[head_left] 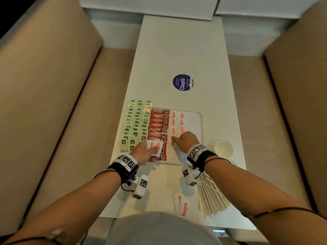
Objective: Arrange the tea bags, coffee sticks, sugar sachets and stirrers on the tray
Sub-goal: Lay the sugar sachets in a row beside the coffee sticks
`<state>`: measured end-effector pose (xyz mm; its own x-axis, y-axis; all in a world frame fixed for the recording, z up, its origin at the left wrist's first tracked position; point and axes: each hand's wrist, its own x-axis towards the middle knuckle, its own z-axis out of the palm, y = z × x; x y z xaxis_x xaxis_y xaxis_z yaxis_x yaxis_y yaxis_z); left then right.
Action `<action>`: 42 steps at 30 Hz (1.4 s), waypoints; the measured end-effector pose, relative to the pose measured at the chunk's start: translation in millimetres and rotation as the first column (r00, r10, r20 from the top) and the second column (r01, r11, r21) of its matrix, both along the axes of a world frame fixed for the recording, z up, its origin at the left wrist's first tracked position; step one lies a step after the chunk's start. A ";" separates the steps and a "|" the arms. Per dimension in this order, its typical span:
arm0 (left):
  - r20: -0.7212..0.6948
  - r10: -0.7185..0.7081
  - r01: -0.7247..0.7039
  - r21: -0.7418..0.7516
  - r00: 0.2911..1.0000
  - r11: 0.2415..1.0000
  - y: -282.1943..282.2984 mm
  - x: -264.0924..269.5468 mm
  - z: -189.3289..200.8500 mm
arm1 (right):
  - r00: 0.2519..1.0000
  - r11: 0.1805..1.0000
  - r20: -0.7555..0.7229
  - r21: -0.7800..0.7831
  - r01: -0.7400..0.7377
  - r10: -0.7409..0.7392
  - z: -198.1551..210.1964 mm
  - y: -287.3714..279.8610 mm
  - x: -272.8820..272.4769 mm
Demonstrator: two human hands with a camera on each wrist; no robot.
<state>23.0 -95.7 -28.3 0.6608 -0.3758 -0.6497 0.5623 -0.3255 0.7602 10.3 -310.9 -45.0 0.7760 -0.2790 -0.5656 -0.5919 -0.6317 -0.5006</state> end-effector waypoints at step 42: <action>0.031 -0.069 0.069 0.007 0.997 0.998 -8.4 -1.0 1.1 | 0.980 0.969 0.150 0.190 -0.156 0.128 20.8 -10.1 -23.0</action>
<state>22.0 -104.2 -27.2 0.6533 -0.4170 -0.6319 0.5149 -0.3673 0.7746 -12.7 -321.0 -24.2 0.8727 -0.0525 -0.4855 -0.4213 -0.5836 -0.6942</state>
